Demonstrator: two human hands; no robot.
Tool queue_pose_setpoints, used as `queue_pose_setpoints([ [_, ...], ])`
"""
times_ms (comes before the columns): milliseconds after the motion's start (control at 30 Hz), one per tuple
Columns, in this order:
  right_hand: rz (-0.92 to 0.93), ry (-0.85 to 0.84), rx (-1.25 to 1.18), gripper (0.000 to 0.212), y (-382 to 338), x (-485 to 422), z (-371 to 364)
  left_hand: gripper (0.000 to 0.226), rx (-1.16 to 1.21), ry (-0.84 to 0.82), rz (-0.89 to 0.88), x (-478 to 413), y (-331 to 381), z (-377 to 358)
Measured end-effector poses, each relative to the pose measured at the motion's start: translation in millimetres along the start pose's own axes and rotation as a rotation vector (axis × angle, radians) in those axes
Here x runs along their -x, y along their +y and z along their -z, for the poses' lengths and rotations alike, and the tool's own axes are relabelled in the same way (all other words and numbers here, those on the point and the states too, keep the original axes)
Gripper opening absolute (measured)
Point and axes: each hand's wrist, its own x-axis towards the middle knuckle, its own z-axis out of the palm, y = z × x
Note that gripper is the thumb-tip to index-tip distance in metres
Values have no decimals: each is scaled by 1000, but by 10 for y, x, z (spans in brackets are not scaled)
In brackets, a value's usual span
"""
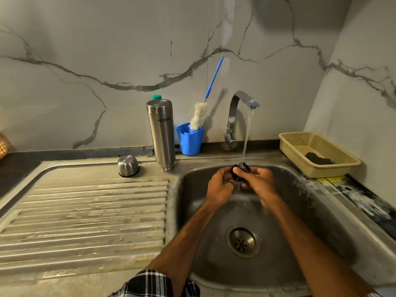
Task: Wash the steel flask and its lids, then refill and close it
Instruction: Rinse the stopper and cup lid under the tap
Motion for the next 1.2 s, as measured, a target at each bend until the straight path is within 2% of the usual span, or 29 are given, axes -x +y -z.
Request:
queue_pose_setpoints([
  [133,-89,-133,-223,46,-56,-15,69,52,-8,35,-103,11,36,5],
  [267,-4,-83,-165,44,-72,-30,85,52,-62,25,-146,21,62,-26],
  [367,-5,-94,-115,36,-56,-1,68,47,-99,24,-132,20,39,-42],
  [500,5,-80,-181,43,-65,-23,85,47,-141,6,-97,-10,-15,-16],
  [667,63,-20,-48,36,-99,53,98,42,-143,-77,-77,-26,-41,-58],
  [800,18,-112,-4,32,-65,52,113,36,-149,-77,-70,-31,-46,-59],
  [1000,22,-165,231,63,-4,5,67,36,-170,-54,-83,-17,-36,-4],
  [1200,74,-131,265,64,-52,24,96,45,-177,-54,-138,9,3,2],
])
